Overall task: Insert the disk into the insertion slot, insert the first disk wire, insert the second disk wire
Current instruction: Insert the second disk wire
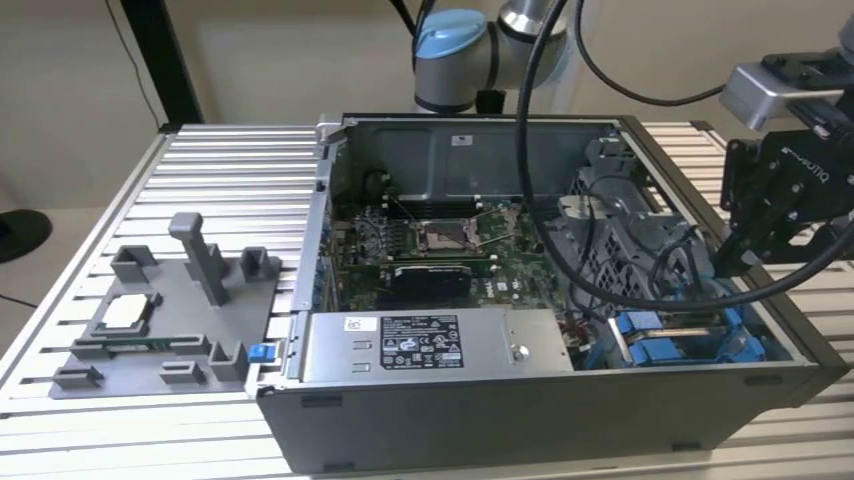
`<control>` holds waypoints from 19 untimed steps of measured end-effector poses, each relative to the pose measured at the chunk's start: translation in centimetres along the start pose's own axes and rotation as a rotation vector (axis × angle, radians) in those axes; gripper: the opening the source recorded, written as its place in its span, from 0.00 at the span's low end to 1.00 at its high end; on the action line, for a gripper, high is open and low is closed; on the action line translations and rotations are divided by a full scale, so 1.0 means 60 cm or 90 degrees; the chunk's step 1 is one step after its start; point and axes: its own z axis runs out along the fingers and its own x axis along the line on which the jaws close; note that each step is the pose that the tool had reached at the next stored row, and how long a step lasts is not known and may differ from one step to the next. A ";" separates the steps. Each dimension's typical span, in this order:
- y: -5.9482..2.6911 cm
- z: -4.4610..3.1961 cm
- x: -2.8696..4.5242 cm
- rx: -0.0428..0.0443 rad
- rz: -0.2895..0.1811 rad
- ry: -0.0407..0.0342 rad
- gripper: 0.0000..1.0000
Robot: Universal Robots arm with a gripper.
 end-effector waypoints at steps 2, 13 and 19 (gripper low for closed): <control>0.006 -0.001 0.000 0.0000 0.000 -0.0001 0.00; 0.036 -0.003 0.001 0.0000 0.000 0.0000 0.00; 0.048 -0.002 0.001 0.0000 0.000 -0.0001 0.00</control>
